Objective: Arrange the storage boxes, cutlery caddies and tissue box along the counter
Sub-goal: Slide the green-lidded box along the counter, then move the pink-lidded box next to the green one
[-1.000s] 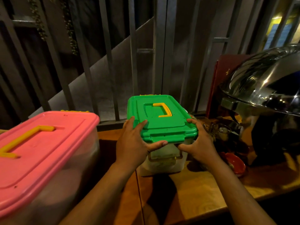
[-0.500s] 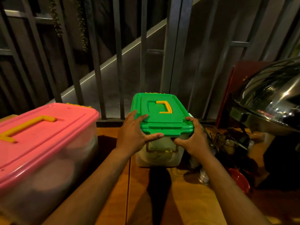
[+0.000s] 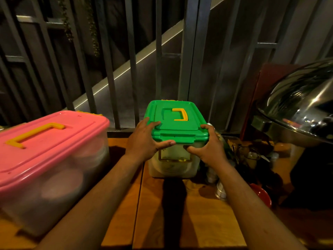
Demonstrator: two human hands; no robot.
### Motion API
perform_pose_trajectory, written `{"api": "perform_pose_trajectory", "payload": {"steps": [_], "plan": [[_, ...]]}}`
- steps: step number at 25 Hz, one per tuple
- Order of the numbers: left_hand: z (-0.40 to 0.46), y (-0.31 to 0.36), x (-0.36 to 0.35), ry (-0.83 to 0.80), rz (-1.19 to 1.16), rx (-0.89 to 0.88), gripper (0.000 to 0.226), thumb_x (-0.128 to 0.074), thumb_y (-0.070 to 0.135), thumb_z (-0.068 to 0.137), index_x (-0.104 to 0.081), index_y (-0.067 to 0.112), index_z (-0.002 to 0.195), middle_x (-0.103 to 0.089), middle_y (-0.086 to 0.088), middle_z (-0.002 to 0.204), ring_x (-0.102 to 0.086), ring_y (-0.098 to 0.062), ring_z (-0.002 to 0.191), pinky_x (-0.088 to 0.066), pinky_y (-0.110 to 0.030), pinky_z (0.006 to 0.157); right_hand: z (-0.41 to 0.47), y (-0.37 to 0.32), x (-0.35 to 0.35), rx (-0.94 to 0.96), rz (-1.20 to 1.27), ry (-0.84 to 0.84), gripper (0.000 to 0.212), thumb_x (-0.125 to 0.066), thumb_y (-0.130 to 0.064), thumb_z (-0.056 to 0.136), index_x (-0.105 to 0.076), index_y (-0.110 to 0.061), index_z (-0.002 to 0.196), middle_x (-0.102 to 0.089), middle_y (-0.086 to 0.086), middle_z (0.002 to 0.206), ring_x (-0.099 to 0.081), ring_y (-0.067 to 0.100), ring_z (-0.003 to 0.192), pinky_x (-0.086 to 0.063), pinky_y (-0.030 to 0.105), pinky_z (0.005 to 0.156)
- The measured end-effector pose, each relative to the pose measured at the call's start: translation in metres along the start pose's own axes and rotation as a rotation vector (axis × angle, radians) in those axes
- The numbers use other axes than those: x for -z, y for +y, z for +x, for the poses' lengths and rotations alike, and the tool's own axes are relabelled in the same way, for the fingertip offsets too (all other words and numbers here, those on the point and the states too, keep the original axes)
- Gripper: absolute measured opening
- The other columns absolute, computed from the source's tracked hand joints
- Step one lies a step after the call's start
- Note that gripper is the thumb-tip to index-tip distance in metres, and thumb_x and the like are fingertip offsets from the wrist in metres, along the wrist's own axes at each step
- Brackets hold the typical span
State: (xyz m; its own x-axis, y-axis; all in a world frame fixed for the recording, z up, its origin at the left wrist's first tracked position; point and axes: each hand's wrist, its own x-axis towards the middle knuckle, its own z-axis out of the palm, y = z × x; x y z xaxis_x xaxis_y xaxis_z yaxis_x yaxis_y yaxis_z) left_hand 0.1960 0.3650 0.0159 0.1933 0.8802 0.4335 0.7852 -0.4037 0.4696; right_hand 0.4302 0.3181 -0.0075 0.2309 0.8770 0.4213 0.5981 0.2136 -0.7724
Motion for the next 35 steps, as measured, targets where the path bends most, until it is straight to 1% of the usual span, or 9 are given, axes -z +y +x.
{"api": "perform_pose_trajectory", "payload": {"steps": [3,7,9,12,16,23,28,31,35], "plan": [[-0.011,0.005,0.005,0.002,0.115,-0.013,0.100,-0.040,0.091,0.063,-0.043,0.030,0.143,-0.033,-0.009,0.155,-0.034,-0.029,0.140,-0.038,-0.046,0.108,-0.001,-0.010,0.009,-0.022,-0.201,-0.035,0.097,-0.088,-0.052,0.058,-0.039,-0.029,0.138,-0.052,0.006,0.137,-0.053,0.021,0.119,-0.049,0.035,0.095],[-0.051,0.004,0.017,0.081,0.139,-0.166,0.063,-0.045,0.062,0.087,-0.051,0.026,0.138,-0.049,-0.010,0.144,-0.045,-0.029,0.131,-0.040,-0.040,0.105,-0.025,-0.032,0.011,0.050,-0.498,-0.050,0.098,-0.059,-0.080,0.065,-0.038,-0.029,0.146,-0.024,0.009,0.160,-0.025,0.032,0.146,-0.029,0.049,0.116],[-0.072,-0.001,0.036,0.105,0.036,-0.141,0.048,-0.052,0.052,0.089,-0.060,0.025,0.129,-0.062,-0.007,0.131,-0.058,-0.027,0.119,-0.043,-0.032,0.094,-0.041,-0.050,-0.004,0.165,-0.514,0.059,0.078,-0.054,-0.069,0.072,-0.052,-0.025,0.136,-0.038,0.011,0.154,-0.032,0.035,0.142,-0.028,0.051,0.116],[-0.110,-0.020,0.076,0.204,0.050,-0.088,0.033,-0.056,0.045,0.090,-0.067,0.028,0.116,-0.071,-0.003,0.111,-0.065,-0.023,0.101,-0.048,-0.032,0.083,-0.064,-0.083,-0.041,0.301,-0.343,0.100,0.053,-0.054,-0.051,0.074,-0.069,-0.019,0.113,-0.066,0.009,0.125,-0.058,0.032,0.118,-0.045,0.045,0.102],[-0.164,-0.072,0.138,0.368,0.153,-0.075,0.018,-0.064,0.033,0.088,-0.071,0.026,0.103,-0.071,0.001,0.103,-0.063,-0.020,0.098,-0.045,-0.031,0.085,-0.098,-0.128,-0.104,0.384,-0.238,0.011,0.033,-0.058,-0.040,0.078,-0.073,-0.019,0.099,-0.073,0.004,0.101,-0.065,0.026,0.096,-0.053,0.038,0.083],[-0.195,-0.183,0.232,0.427,0.288,0.086,0.034,-0.051,0.046,0.088,-0.073,0.023,0.100,-0.069,0.000,0.105,-0.059,-0.022,0.104,-0.045,-0.038,0.085,-0.142,-0.226,-0.212,0.504,-0.062,-0.111,0.030,-0.059,-0.037,0.079,-0.071,-0.025,0.103,-0.071,-0.003,0.108,-0.064,0.019,0.100,-0.053,0.034,0.082],[-0.189,-0.255,0.263,0.368,0.234,0.147,0.031,-0.054,0.052,0.090,-0.071,0.032,0.105,-0.058,0.004,0.126,-0.047,-0.019,0.122,-0.039,-0.038,0.094,-0.175,-0.286,-0.281,0.403,-0.072,-0.041,0.047,-0.057,-0.060,0.079,-0.067,-0.033,0.116,-0.061,-0.008,0.131,-0.047,0.016,0.128,-0.042,0.039,0.103],[-0.179,-0.295,0.271,0.265,0.005,0.218,0.033,-0.046,0.064,0.087,-0.060,0.043,0.109,-0.047,0.004,0.138,-0.042,-0.021,0.128,-0.048,-0.044,0.093,-0.188,-0.292,-0.308,0.392,-0.144,0.058,0.057,-0.062,-0.069,0.072,-0.066,-0.033,0.116,-0.061,-0.007,0.130,-0.040,0.023,0.134,-0.036,0.043,0.105],[-0.180,-0.296,0.254,0.251,-0.399,0.246,0.042,-0.048,0.060,0.087,-0.048,0.042,0.126,-0.037,0.005,0.145,-0.046,-0.016,0.121,-0.051,-0.023,0.072,-0.188,-0.293,-0.314,0.377,-0.150,0.124,0.059,-0.073,-0.064,0.066,-0.069,-0.026,0.111,-0.062,-0.003,0.126,-0.041,0.024,0.133,-0.035,0.034,0.103]]}}
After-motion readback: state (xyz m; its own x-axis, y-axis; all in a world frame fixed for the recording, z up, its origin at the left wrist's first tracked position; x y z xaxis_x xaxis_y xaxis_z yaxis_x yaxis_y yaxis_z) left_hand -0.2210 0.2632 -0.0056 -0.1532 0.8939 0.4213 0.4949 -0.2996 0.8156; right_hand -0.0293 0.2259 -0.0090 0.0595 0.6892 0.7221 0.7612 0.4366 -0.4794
